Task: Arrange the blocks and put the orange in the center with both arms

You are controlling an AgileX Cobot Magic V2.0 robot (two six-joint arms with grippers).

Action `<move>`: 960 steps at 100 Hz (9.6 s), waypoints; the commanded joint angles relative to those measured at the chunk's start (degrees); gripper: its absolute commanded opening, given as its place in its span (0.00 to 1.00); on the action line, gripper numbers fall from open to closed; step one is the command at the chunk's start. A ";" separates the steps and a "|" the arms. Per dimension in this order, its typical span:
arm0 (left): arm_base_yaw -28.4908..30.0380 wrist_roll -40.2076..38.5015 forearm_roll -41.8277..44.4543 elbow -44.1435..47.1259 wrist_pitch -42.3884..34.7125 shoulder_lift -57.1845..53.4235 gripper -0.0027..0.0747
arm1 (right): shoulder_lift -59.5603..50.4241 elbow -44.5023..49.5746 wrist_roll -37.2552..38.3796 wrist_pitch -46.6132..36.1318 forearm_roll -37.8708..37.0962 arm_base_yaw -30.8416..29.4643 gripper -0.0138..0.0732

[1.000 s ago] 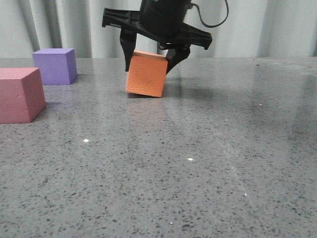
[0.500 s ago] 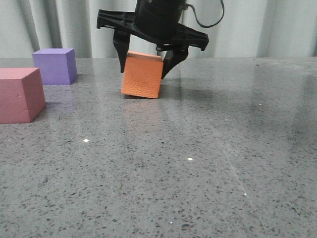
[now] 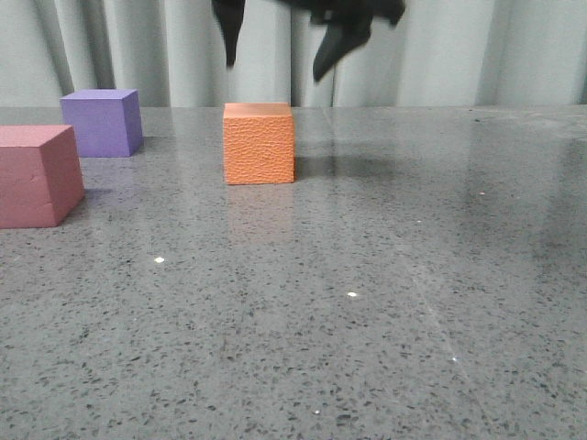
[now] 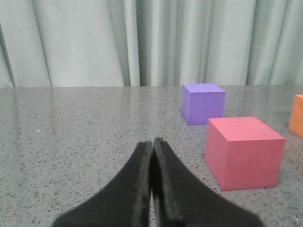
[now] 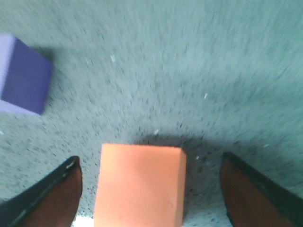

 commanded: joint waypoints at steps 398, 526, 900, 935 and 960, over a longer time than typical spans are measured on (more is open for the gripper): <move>-0.31 -0.20 -0.39 3.23 -4.39 -1.86 0.01 | -108.45 101.18 -35.29 -42.61 14.19 -32.15 0.08; -0.31 1.78 -8.78 -53.10 30.54 37.66 0.01 | -108.45 101.18 -35.29 -42.61 14.19 -32.15 0.08; -41.00 -39.81 25.03 -96.59 52.96 98.04 0.17 | -108.45 101.18 -35.29 -42.61 14.19 -32.15 0.08; -37.04 -39.81 29.72 -90.23 56.04 89.22 0.17 | -108.45 101.18 -35.29 -42.61 14.19 -32.15 0.08; -31.62 -39.81 28.80 -79.29 48.87 82.89 0.17 | -108.45 101.18 -35.29 -42.61 14.19 -32.15 0.08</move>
